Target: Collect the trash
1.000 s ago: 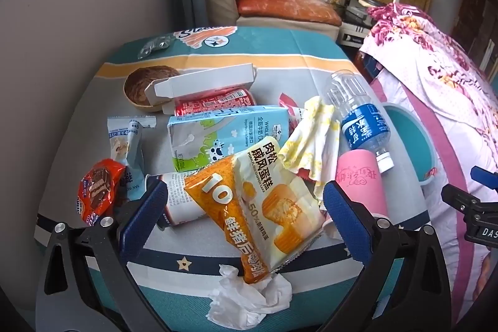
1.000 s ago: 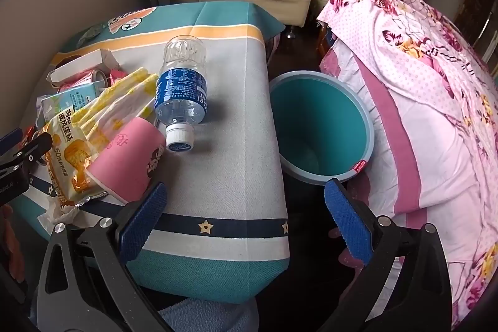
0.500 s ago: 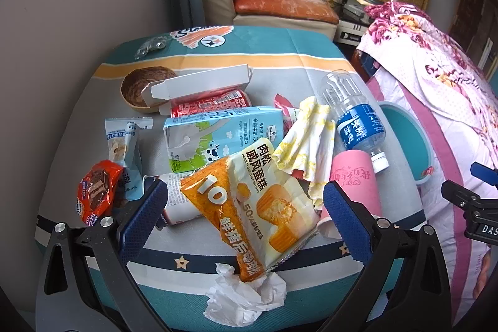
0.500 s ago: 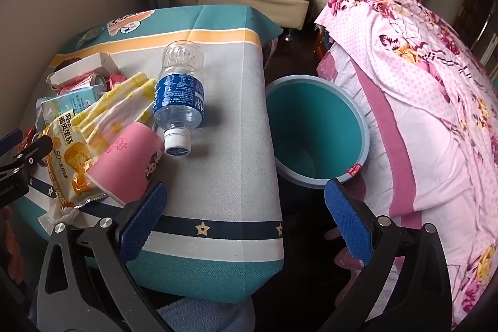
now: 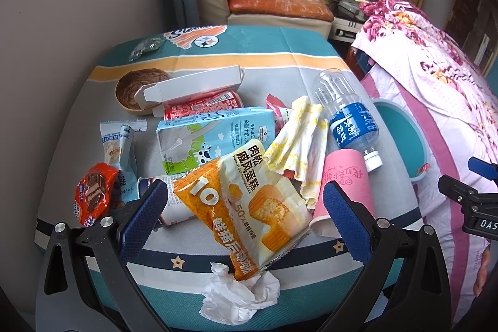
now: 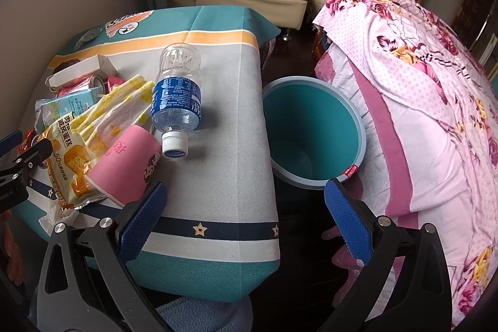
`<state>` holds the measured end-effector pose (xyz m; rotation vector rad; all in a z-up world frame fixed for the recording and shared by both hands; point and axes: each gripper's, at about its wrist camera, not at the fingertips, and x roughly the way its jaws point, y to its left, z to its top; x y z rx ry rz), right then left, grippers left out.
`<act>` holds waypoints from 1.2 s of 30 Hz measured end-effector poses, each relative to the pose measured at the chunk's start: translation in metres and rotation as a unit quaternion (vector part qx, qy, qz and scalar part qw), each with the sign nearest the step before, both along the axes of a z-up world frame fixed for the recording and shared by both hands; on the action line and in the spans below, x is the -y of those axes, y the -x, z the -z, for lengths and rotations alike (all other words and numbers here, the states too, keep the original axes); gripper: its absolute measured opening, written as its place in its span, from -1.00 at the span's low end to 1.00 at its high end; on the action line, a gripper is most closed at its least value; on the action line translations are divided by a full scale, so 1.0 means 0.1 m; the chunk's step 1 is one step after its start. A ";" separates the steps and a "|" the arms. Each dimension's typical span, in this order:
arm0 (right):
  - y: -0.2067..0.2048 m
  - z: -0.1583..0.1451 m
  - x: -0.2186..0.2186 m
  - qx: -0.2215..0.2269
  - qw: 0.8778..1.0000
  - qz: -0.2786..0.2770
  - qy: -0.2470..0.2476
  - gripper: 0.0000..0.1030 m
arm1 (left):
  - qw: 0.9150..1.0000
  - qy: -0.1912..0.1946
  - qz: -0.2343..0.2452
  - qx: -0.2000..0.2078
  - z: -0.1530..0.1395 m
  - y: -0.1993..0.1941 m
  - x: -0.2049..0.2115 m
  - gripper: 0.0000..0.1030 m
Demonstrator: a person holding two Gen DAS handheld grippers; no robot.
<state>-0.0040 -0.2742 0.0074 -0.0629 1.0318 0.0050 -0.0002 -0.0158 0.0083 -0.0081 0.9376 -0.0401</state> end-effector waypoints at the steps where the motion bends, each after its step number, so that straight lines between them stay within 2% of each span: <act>1: 0.00 0.00 0.00 0.000 1.000 0.000 0.000 0.88 | 1.000 0.000 0.001 0.000 0.00 0.00 0.00 0.95; 36: 0.01 0.12 0.05 -0.008 1.000 0.003 0.000 0.88 | 1.000 -0.001 0.017 -0.008 0.04 0.00 0.06 0.95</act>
